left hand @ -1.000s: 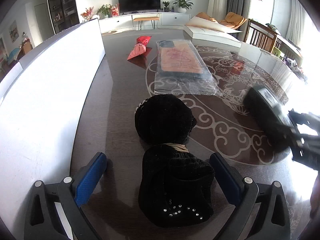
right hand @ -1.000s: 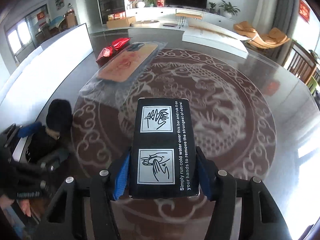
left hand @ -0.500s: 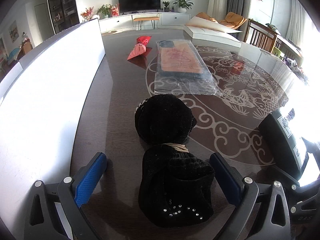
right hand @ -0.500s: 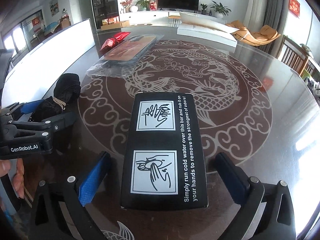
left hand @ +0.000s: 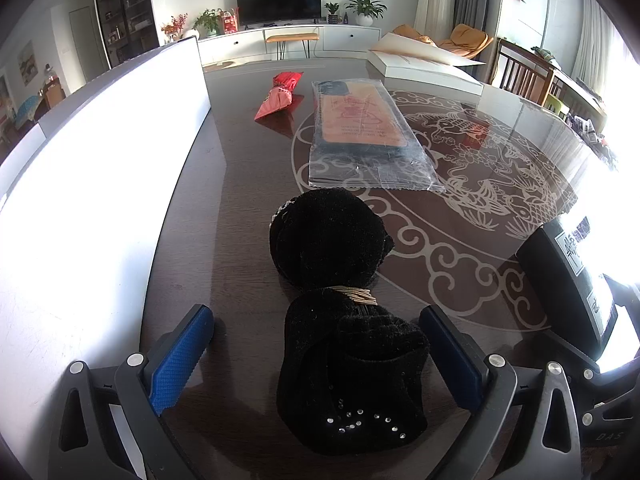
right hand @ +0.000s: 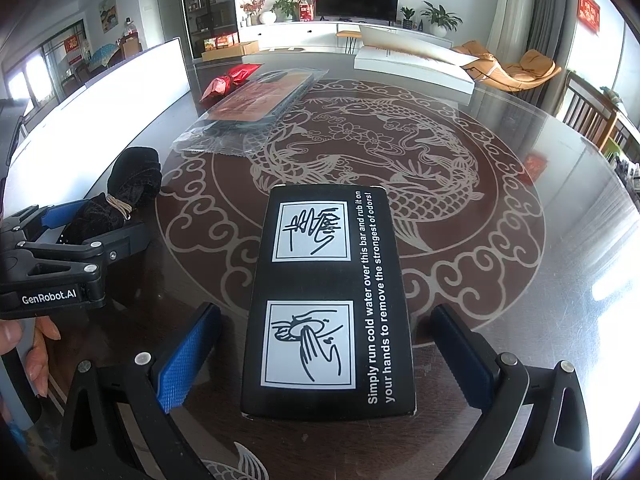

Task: Organize objects
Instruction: 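Carry the knit hat and soap box to the enclosure and release them inside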

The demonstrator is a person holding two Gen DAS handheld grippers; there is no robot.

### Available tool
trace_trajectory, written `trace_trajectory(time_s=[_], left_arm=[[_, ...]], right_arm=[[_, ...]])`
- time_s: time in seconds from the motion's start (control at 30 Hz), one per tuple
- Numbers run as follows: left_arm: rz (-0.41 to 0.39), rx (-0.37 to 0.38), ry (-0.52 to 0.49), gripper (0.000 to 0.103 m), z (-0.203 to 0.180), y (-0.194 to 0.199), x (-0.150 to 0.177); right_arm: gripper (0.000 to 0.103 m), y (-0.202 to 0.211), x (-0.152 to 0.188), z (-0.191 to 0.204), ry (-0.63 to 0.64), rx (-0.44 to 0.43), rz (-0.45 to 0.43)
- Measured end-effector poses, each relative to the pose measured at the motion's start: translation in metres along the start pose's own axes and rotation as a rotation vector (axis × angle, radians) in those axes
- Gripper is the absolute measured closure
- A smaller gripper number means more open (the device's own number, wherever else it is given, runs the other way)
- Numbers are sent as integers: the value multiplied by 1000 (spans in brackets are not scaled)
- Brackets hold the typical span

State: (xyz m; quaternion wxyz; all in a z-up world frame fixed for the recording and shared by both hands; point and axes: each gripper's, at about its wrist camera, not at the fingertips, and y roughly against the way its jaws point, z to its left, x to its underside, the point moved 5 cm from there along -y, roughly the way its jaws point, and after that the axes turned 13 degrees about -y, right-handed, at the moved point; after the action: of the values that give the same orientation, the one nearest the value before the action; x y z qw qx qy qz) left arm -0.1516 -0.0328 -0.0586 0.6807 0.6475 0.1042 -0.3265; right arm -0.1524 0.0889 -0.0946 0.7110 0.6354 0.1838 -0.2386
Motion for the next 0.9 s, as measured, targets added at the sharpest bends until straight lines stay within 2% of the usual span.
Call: trace_trajectory(time_s=[0.1,0.23,0.3,0.33,0.37,0.4,0.43,0.57,0.7,0.83,0.9], left_arm=[[9,13,-11,0,-1,1,0],[75,61,-34,0,-4,4,3],[41,69,-4,0,-2,10,1],[22,60,4,4,-1,13,-1],[7,42,8,31,1,16,-3],[1,45,13,49,3,16,-4],[2,57,27,71,5,15,-4],[-57,75,82,72,8,34,-1],[-155,143,126,72,0,83,-1],[-266,176,185,72,20,152,1],[-312,131,205,72,48,184,6]], right_arm=[[0,1,0,0,35,-20,36],[0,-2,-10,-1,56,-64,160],[0,0,-18,-1,52,-79,165],[3,0,-22,1,61,-87,167],[23,-1,-24,3,74,-104,179],[42,-2,-24,4,87,-119,202],[42,-3,-23,4,96,-118,210],[44,9,-17,-8,39,-118,188],[44,42,-24,-12,-92,-237,147],[44,86,-44,27,-101,-381,99],[44,109,-51,62,-76,-466,83]])
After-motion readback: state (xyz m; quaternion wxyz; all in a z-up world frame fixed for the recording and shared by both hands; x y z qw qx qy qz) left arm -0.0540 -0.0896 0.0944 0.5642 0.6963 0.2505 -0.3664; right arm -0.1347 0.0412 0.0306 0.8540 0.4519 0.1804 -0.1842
